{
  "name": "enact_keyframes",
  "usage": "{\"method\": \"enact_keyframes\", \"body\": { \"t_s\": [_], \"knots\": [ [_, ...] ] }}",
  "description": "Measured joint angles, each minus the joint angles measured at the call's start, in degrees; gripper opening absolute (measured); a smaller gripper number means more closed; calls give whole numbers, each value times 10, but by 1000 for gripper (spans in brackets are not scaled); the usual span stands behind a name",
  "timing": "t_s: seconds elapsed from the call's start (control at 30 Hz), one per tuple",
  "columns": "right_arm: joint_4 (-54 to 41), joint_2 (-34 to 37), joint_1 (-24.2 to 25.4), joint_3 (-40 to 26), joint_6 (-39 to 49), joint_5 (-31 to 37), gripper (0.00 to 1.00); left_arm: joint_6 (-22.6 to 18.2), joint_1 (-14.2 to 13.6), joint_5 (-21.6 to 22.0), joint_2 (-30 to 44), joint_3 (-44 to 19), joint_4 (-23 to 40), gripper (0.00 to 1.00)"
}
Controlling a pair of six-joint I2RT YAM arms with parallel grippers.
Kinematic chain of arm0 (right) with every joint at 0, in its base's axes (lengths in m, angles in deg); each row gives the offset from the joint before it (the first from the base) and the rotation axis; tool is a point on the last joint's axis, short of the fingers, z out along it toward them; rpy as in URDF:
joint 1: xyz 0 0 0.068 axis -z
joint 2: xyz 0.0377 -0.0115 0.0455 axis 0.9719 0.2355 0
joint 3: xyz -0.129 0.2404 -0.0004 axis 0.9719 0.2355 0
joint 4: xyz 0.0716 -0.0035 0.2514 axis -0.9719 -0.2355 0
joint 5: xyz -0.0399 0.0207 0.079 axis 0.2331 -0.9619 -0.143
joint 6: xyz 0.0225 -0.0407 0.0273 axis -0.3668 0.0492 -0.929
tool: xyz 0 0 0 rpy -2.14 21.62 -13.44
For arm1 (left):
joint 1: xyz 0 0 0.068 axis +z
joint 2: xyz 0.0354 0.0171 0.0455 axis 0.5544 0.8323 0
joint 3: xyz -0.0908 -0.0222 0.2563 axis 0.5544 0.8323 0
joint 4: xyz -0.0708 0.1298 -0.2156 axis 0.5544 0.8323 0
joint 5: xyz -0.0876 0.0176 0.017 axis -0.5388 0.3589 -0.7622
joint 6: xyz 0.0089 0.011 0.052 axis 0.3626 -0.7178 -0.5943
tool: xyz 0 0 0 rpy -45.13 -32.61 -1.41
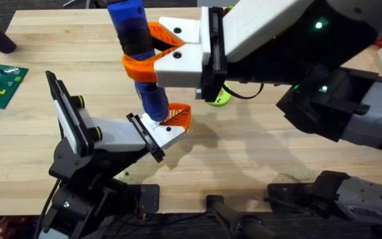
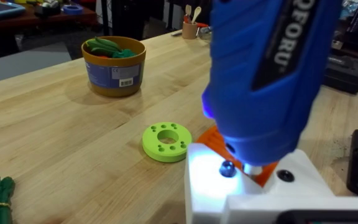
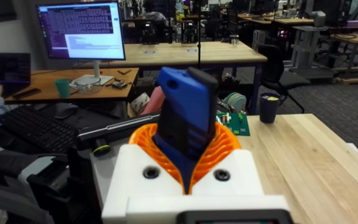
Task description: Pick up the gripper from the table and insert it into the empty holder that is missing its gripper. Then pick up a screw, insert it into the mounting hole, and use the screwdriver to tighten it. Finally, clean up the table by picking up the vegetable and placing it into the bucket.
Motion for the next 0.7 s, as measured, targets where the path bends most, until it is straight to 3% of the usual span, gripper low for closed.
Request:
{"method": "enact_keyframes", "body": {
  "t_s": [0.2, 0.47, 0.7],
  "knots": [
    [-1, 0, 4, 0, -3, 0, 34, 2, 0, 2, 0, 0, -1, 13],
    [83, 2, 37, 5, -2, -2, 34, 2, 0, 2, 0, 0, -2, 13],
    [99, 2, 29, 5, -2, -2, 34, 2, 0, 2, 0, 0, -2, 13]
  ]
}}
